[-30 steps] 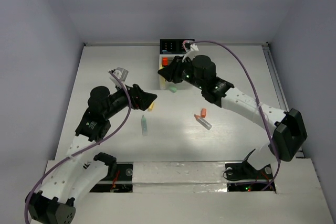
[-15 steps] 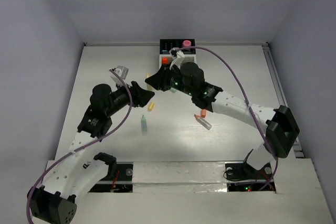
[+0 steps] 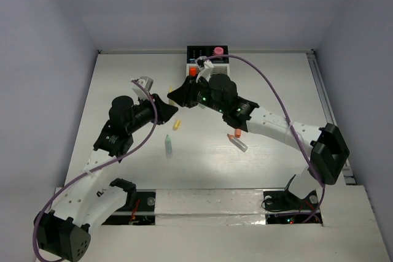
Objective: Sort the stationery into containers
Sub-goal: Pick up the pen from the center of the board, then close the pen cap on the pen.
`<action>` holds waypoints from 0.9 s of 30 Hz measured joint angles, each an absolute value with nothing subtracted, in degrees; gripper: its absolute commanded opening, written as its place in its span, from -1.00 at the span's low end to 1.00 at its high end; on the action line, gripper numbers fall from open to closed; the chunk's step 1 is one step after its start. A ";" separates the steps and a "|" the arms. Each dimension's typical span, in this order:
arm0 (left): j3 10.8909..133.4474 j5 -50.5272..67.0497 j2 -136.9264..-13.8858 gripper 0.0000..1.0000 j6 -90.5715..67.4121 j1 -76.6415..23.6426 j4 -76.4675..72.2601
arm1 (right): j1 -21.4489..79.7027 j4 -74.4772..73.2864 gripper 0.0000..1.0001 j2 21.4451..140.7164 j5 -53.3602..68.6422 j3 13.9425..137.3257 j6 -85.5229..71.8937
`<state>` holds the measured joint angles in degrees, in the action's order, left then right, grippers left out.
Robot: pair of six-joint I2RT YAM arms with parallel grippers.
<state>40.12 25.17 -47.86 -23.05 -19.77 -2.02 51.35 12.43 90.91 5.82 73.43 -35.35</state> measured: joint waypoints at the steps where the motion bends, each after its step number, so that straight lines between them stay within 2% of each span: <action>1: 40.12 25.39 -47.83 -0.84 -23.16 -19.77 -2.02 | 51.35 12.43 -0.68 90.96 5.89 73.43 -35.33; 2: 40.12 25.71 -47.81 -1.00 -22.96 -19.81 -2.11 | 51.37 12.47 -0.68 91.09 5.82 73.43 -35.31; 5: 40.14 25.56 -47.75 -1.00 -22.33 -19.90 -1.89 | 51.40 12.47 -0.59 91.22 5.85 73.45 -35.33; 8: 40.14 25.32 -47.05 -1.00 -22.20 -19.90 -1.58 | 51.44 12.58 -0.19 91.22 5.87 73.45 -35.35; 9: 40.14 25.28 -46.74 -1.00 -22.09 -19.90 -1.28 | 51.44 12.53 0.09 91.13 5.82 73.45 -35.29; 12: 40.14 24.99 -45.98 -1.00 -21.82 -19.77 -1.04 | 51.46 11.27 0.41 90.45 5.74 73.43 -34.11; 17: 40.14 24.49 -45.32 -1.00 -21.26 -19.42 -0.58 | 50.65 7.75 0.39 85.69 5.61 71.99 -31.70; 20: 40.14 22.92 -43.81 -1.00 -20.97 -18.85 0.25 | 49.76 7.27 0.08 81.19 5.34 69.08 -30.81; 21: 40.14 22.09 -43.05 -1.00 -20.86 -18.61 0.56 | 49.52 7.16 -0.11 79.94 5.10 67.96 -30.70; 22: 40.14 21.39 -42.09 -1.00 -20.80 -18.41 0.82 | 49.43 6.83 -0.11 79.37 4.97 67.22 -30.52; 27: 40.21 17.28 -38.02 -1.00 -20.34 -18.13 1.15 | 49.06 5.02 0.37 83.92 4.67 66.81 -30.85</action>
